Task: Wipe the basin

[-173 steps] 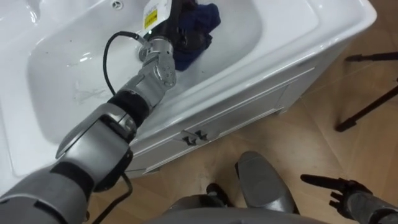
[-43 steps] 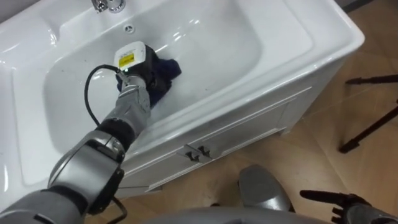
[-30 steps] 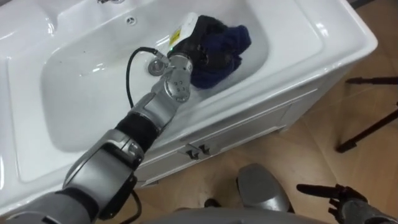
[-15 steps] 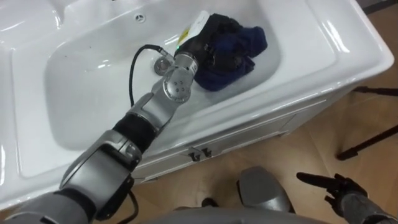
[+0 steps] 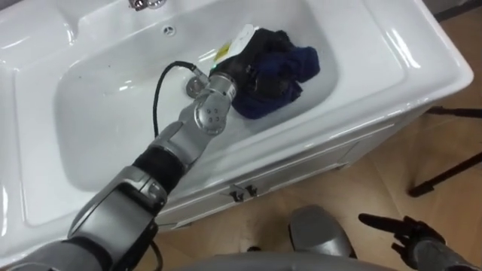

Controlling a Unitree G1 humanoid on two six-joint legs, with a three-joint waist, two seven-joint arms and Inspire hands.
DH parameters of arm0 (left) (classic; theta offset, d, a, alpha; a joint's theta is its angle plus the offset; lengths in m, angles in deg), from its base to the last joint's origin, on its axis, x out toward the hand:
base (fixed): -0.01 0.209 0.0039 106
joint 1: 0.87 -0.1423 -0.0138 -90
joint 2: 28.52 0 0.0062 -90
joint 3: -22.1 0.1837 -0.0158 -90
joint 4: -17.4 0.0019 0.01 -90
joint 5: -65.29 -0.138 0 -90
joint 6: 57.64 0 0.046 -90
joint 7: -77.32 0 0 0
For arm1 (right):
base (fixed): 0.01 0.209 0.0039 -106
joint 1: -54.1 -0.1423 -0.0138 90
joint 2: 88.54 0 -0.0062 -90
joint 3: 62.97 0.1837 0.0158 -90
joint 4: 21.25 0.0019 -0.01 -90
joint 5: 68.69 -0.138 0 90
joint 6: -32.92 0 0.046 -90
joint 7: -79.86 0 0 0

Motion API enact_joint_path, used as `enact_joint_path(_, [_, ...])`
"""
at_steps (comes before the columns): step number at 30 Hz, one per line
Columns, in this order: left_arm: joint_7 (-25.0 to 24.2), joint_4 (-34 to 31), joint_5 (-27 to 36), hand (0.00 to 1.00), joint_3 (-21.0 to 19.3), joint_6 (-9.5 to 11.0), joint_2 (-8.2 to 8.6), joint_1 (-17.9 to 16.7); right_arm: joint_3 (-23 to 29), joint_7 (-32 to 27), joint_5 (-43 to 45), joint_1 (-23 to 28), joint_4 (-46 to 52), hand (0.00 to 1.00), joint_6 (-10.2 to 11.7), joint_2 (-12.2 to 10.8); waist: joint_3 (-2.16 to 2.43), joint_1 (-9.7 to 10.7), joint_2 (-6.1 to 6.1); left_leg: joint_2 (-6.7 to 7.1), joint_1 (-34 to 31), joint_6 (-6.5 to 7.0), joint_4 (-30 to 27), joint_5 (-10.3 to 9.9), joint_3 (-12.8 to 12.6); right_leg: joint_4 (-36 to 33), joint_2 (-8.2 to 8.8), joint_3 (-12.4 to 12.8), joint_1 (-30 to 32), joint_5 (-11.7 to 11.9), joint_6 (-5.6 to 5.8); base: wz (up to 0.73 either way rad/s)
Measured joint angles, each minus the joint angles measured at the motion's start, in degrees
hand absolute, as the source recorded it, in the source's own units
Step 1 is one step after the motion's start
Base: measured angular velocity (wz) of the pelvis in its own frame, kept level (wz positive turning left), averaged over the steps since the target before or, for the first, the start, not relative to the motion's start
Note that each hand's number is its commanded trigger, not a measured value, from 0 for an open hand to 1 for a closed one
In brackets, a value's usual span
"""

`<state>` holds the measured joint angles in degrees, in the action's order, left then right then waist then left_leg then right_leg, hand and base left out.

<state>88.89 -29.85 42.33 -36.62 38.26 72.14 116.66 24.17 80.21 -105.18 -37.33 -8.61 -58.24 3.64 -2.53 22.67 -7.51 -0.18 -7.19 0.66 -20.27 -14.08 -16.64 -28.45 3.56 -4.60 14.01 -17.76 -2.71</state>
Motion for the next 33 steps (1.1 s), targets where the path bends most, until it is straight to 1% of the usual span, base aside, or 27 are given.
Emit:
enact_joint_path(1, [0.6, 1.5, -1.8, 1.00, -0.6, 0.1, -0.05, -0.3, 0.6, -0.1, 0.7, 0.2, 0.0, 0.00, -0.7, 0.0, 0.07, -0.4, 0.19, -0.07, 0.7, 0.00, 0.6, 0.0, -0.5, 0.1, -0.20, 0.3, -0.2, 0.0, 0.00, -0.09])
enact_joint_path(3, [1.2, 3.6, -4.8, 1.00, -2.0, 0.1, -0.11, -1.7, 2.7, -0.2, 1.5, 0.5, -0.3, 0.00, -1.5, 0.0, 0.21, -0.6, 0.20, -0.23, 1.4, 0.00, 1.0, 0.0, -0.1, 0.7, -0.70, 0.6, -1.0, 0.2, -0.04, -0.11])
enact_joint_path(4, [1.9, 4.7, -7.2, 1.00, -3.1, 0.1, -0.52, -2.5, 4.3, -0.3, 2.1, 1.3, -0.6, 0.00, -1.9, 0.0, 0.46, -0.9, 0.27, -0.31, 1.7, 0.00, 1.1, 0.0, -0.3, 0.8, -0.84, 0.7, -1.2, 0.3, -0.11, -0.12])
enact_joint_path(5, [2.5, 6.4, -9.6, 1.00, -4.4, 0.1, -0.64, -3.2, 5.6, -0.3, 2.8, 1.5, -0.5, 0.00, -2.4, 0.1, 0.83, -1.2, 0.36, -0.33, 2.4, 0.00, 1.4, 0.0, -0.4, 0.8, -0.97, 0.9, -1.6, 0.4, -0.20, -0.14])
enact_joint_path(6, [2.9, 7.4, -11.0, 1.00, -5.4, 0.1, -0.68, -3.6, 6.5, -0.3, 3.0, 1.7, -0.5, 0.00, -2.6, 0.1, 0.88, -1.4, 0.39, -0.34, 3.0, 0.00, 1.7, 0.0, -0.4, 0.8, -1.15, 1.2, -1.9, 0.4, -0.20, -0.18])
enact_joint_path(7, [3.7, 9.3, -13.3, 1.00, -7.2, 0.1, -1.03, -4.4, 8.2, -0.2, 3.1, 2.7, -0.4, 0.00, -2.7, 0.1, 1.27, -1.8, 0.44, -0.34, 3.8, -0.01, 2.1, 0.0, -0.4, 0.8, -1.22, 1.5, -2.3, 0.4, -0.31, -0.23])
enact_joint_path(8, [4.6, 10.8, -15.1, 1.00, -8.9, 0.0, -2.00, -5.5, 9.7, -0.2, 3.5, 3.4, 0.1, 0.00, -2.7, 0.1, 1.52, -2.5, 0.23, -0.37, 4.6, -0.10, 2.9, 0.1, -0.3, 0.9, -1.46, 1.8, -2.8, 0.4, -0.48, -0.27])
enact_joint_path(9, [5.0, 11.0, -15.7, 1.00, -9.5, 0.0, -2.75, -6.3, 9.9, -0.2, 3.7, 3.4, 0.4, 0.00, -2.7, 0.1, 1.60, -2.9, 0.21, -0.40, 5.0, -0.10, 3.2, 0.1, -0.4, 0.9, -1.64, 2.2, -2.9, 0.4, -0.52, -0.34])
enact_joint_path(10, [5.7, 11.4, -16.8, 1.00, -11.4, -0.1, -4.35, -8.1, 10.5, -0.4, 3.8, 3.9, 0.5, 0.00, -2.7, 0.1, 1.91, -3.8, 0.13, -0.48, 5.3, -0.14, 3.2, 0.1, -0.4, 0.8, -1.89, 2.7, -2.9, 0.4, -0.66, -0.29])
enact_joint_path(11, [6.4, 11.6, -18.0, 1.00, -13.3, -0.7, -5.89, -9.9, 11.6, -0.8, 3.8, 4.3, 0.5, 0.00, -2.8, 0.2, 2.25, -4.4, -0.12, -0.54, 5.5, -0.27, 3.2, 0.2, -0.3, 0.8, -1.98, 2.7, -3.0, 0.4, -0.78, -0.18])
enact_joint_path(12, [7.0, 11.8, -18.4, 1.00, -13.7, -0.9, -6.91, -10.8, 12.1, -0.9, 3.8, 4.5, 0.5, 0.00, -2.9, 0.3, 2.48, -4.4, -0.35, -0.58, 5.5, -0.29, 3.2, 0.2, -0.3, 0.8, -1.97, 2.7, -3.0, 0.5, -0.83, 0.00])
enact_joint_path(13, [7.9, 12.1, -20.6, 1.00, -15.1, -1.1, -9.09, -12.7, 13.5, -1.0, 4.2, 4.8, 0.1, 0.00, -3.2, 0.4, 2.72, -4.8, -0.67, -0.61, 5.6, -0.35, 3.2, 0.2, -0.3, 0.8, -1.97, 2.6, -3.1, 0.5, -0.92, 0.07])
enact_joint_path(14, [8.7, 12.2, -23.0, 1.00, -16.5, -2.0, -10.92, -14.6, 14.5, -1.0, 4.5, 5.1, -0.2, 0.00, -3.4, 0.7, 3.02, -5.4, -1.09, -0.61, 5.9, -0.46, 3.4, 0.3, -0.3, 0.8, -2.00, 2.6, -3.4, 0.6, -0.96, 0.04])
enact_joint_path(15, [9.2, 12.2, -23.7, 1.00, -16.9, -2.5, -11.66, -15.6, 14.8, -0.9, 4.5, 5.4, -0.2, 0.00, -3.5, 0.9, 3.25, -5.8, -1.41, -0.61, 6.1, -0.47, 3.5, 0.3, -0.3, 1.0, -2.01, 2.6, -3.6, 0.6, -0.97, 0.05])
enact_joint_path(16, [10.3, 11.7, -24.4, 1.00, -17.8, -3.3, -12.71, -17.6, 15.7, -1.0, 5.1, 5.8, -0.3, 0.00, -3.8, 1.5, 3.67, -5.9, -2.26, -0.61, 6.8, -0.55, 4.0, 0.4, -0.3, 1.6, -2.05, 2.4, -4.3, 0.7, -0.91, 0.07])
enact_joint_path(17, [10.6, 11.1, -24.7, 1.00, -18.3, -3.5, -13.22, -18.6, 16.6, -1.0, 5.6, 5.8, -0.3, 0.00, -3.9, 1.8, 3.84, -5.9, -2.75, -0.60, 7.1, -0.56, 4.2, 0.4, -0.2, 1.8, -2.06, 2.2, -4.6, 0.7, -0.87, 0.07])
enact_joint_path(18, [11.0, 10.5, -26.6, 1.00, -19.1, -3.5, -14.05, -19.9, 18.6, -1.0, 6.3, 5.7, -0.3, 0.00, -3.8, 2.0, 3.78, -6.1, -3.34, -0.45, 7.9, -0.60, 4.7, 0.4, 0.1, 1.9, -1.97, 2.1, -5.4, 0.7, -0.80, 0.05])
enact_joint_path(19, [11.6, 10.3, -28.5, 1.00, -20.0, -3.5, -14.24, -20.6, 19.7, -1.0, 7.0, 5.6, -0.2, 0.00, -3.7, 2.0, 3.72, -6.2, -3.58, -0.35, 8.4, -0.65, 4.9, 0.4, 0.3, 1.9, -1.89, 2.0, -5.8, 0.6, -0.76, 0.00])
enact_joint_path(21, [12.9, 10.1, -31.1, 1.00, -20.0, -3.8, -14.23, -21.3, 20.0, -1.0, 7.8, 5.4, -0.1, 0.00, -3.8, 1.9, 3.71, -6.5, -3.57, -0.39, 8.9, -0.73, 5.0, 0.5, 0.3, 1.9, -2.02, 2.3, -6.1, 0.6, -0.76, -0.05])
enact_joint_path(23, [14.0, 10.0, -34.3, 1.00, -20.0, -3.8, -14.22, -21.3, 19.9, -1.0, 8.0, 5.7, 1.6, 0.00, -3.6, 1.9, 3.67, -7.3, -3.54, -0.59, 8.8, -0.73, 5.0, 0.5, 0.4, 2.2, -2.26, 2.3, -6.2, 0.7, -0.83, -0.07])
enact_joint_path(24, [14.3, 10.0, -34.6, 1.00, -20.0, -3.8, -14.19, -21.3, 19.9, -1.0, 8.0, 5.8, 1.8, 0.00, -3.5, 1.9, 3.63, -7.6, -3.47, -0.66, 8.9, -0.74, 5.0, 0.5, 0.4, 2.3, -2.36, 2.4, -6.2, 0.8, -0.85, -0.07])
enact_joint_path(25, [15.2, 10.0, -35.2, 1.00, -20.0, -3.8, -14.17, -21.5, 19.9, -1.1, 7.6, 5.8, 1.8, 0.00, -3.4, 1.8, 3.62, -8.4, -3.34, -0.93, 8.9, -0.74, 5.0, 0.5, 0.4, 2.8, -2.78, 2.6, -6.4, 1.2, -1.05, -0.15])
enact_joint_path(26, [15.8, 9.7, -35.2, 1.00, -20.2, -3.9, -14.19, -21.6, 19.8, -1.1, 7.5, 5.8, 1.9, 0.00, -3.3, 1.5, 3.60, -9.1, -3.09, -1.06, 8.8, -0.75, 5.0, 0.5, 0.9, 3.0, -3.02, 2.6, -6.4, 1.4, -1.22, -0.11])
enact_joint_path(27, [15.8, 9.3, -35.3, 1.00, -20.4, -3.9, -14.19, -21.7, 19.8, -1.0, 7.5, 5.8, 2.0, 0.00, -3.3, 1.4, 3.60, -9.1, -3.04, -1.10, 8.7, -0.76, 5.0, 0.5, 1.4, 3.2, -3.08, 2.6, -6.4, 1.5, -1.28, 0.00])
enact_joint_path(29, [16.2, 6.3, -35.3, 1.00, -21.8, -3.9, -14.19, -23.3, 19.8, -1.0, 7.5, 5.6, 2.2, 0.00, -2.9, 0.8, 3.53, -10.4, -2.66, -1.24, 8.7, -1.24, 5.4, 0.8, 1.7, 3.8, -3.44, 2.8, -6.3, 1.7, -1.45, -0.02])
enact_joint_path(31, [17.1, 4.5, -35.6, 1.00, -22.5, -3.9, -14.20, -24.2, 19.9, -1.1, 7.7, 5.8, 2.2, 0.00, -2.5, 0.0, 3.55, -10.6, -2.17, -1.35, 8.8, -1.49, 5.9, 1.0, 2.1, 4.1, -3.62, 2.6, -6.6, 1.7, -1.64, 0.06])
enact_joint_path(33, [17.4, 2.4, -36.2, 1.00, -23.2, -4.1, -14.20, -25.6, 19.9, -1.1, 8.1, 6.0, 2.7, 0.00, -2.6, -0.5, 3.58, -10.9, -1.79, -1.49, 9.0, -1.74, 6.1, 1.1, 2.4, 5.0, -3.82, 2.4, -7.2, 1.9, -1.83, 0.05])
